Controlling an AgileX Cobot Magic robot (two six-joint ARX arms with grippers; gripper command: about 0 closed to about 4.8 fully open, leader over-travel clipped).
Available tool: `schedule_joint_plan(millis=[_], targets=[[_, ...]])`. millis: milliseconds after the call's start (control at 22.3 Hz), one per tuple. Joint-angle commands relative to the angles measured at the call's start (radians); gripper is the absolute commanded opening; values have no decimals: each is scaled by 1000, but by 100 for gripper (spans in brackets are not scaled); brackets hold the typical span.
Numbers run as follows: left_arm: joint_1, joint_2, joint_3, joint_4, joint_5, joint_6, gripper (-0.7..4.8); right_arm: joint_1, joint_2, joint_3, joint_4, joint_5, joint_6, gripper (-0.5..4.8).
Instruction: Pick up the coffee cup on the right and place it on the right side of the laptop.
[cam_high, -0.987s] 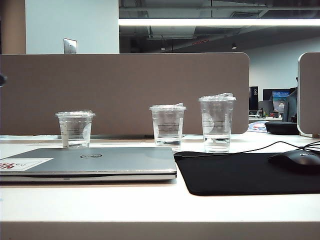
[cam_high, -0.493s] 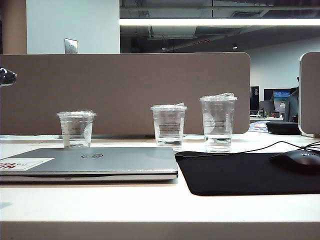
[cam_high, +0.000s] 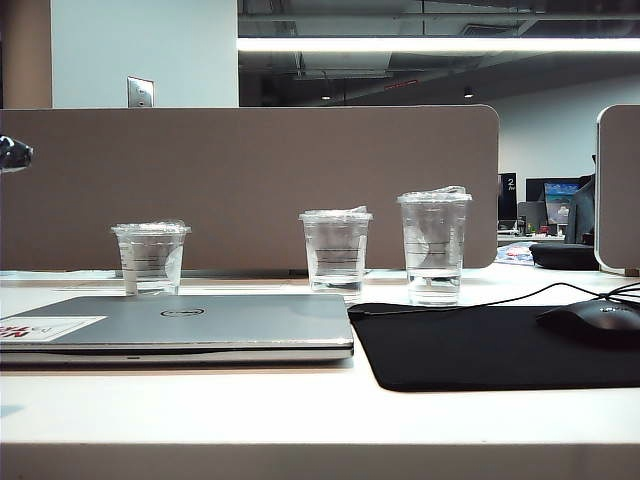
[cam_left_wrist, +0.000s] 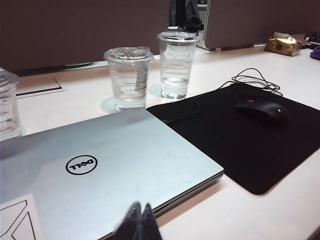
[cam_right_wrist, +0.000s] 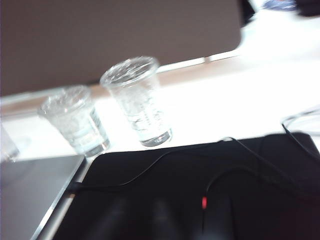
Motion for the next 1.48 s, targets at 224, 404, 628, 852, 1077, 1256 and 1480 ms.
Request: schedule_joint_plan(millis=[224,404,628,852,1077,1256,1480], targets=[[-4,0,3,5,1,2,-5,2,578,278,208,-82,-159,479],[-8,0,3,5,1,2,-5,13,856,411,386,-174,-199,479],[-9,0,3,6,2,2,-5,64,1228,640,497,-201,-238,479],[-11,0,3,6,1,2,-5,90,1349,739,496,-201,-277,479],[-11,0,3,5,1,2,-5,109,1428,807,498,-180,-286,479],[-11,0,3,6,1,2,-5,113,1462,847,498,-165,-286,479],[-11,0,3,6,1,2,-5,113,1512,908,500,-163,-286,479]])
